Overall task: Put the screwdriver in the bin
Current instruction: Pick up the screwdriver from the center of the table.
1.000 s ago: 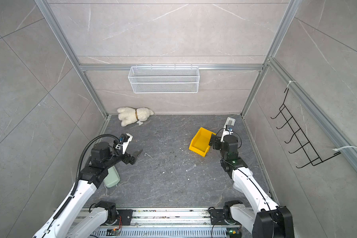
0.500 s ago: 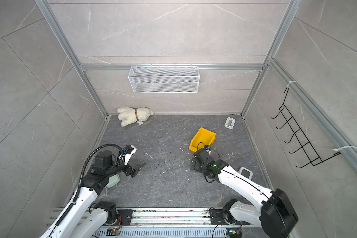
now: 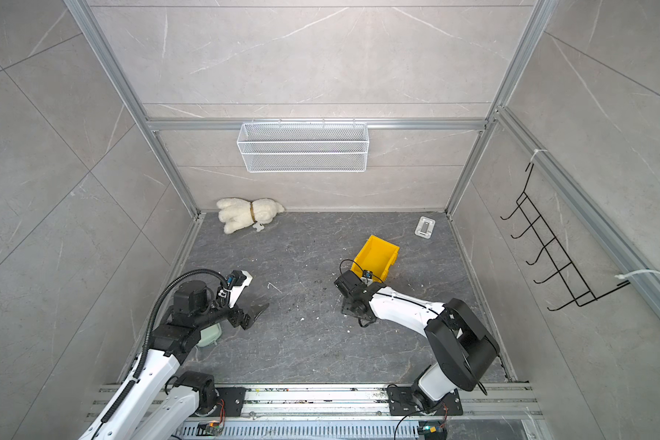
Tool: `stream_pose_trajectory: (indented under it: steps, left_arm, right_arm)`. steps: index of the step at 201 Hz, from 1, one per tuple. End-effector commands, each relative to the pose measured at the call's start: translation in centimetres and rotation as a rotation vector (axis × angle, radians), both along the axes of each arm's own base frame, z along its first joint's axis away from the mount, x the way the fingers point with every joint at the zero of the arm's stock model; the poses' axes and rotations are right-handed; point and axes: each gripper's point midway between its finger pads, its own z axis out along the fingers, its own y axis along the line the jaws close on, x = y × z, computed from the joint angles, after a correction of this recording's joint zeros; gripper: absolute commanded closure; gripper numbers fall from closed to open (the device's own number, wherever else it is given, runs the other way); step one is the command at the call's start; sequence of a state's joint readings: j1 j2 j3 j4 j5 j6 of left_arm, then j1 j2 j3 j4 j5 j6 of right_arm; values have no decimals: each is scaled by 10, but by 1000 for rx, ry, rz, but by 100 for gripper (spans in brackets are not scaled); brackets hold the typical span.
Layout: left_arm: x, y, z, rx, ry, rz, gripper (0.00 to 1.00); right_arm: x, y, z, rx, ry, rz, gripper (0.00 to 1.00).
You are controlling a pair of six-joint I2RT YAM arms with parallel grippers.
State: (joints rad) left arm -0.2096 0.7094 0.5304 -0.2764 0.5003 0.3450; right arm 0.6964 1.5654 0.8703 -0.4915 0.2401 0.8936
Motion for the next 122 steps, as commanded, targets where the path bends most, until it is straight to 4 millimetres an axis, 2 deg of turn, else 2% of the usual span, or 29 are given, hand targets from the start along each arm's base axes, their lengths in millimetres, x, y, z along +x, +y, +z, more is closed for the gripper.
stream_pose_trajectory:
  steps: [1,27,52,122]
  left_arm:
    - [0,-2,7,2,-43,-20,0]
    - [-1,-2,6,4,-37,-20,0]
    - [-1,-2,5,8,-35,-24,0]
    - [-2,2,0,45,-35,-21,0]
  right_arm:
    - [13,1,2,-30,-31,-17,32]
    - [18,8,-4,-32,-13,-4,33]
    - [19,9,-12,-35,-1,-8,40]
    - [6,-1,-24,-39,44,-43,87]
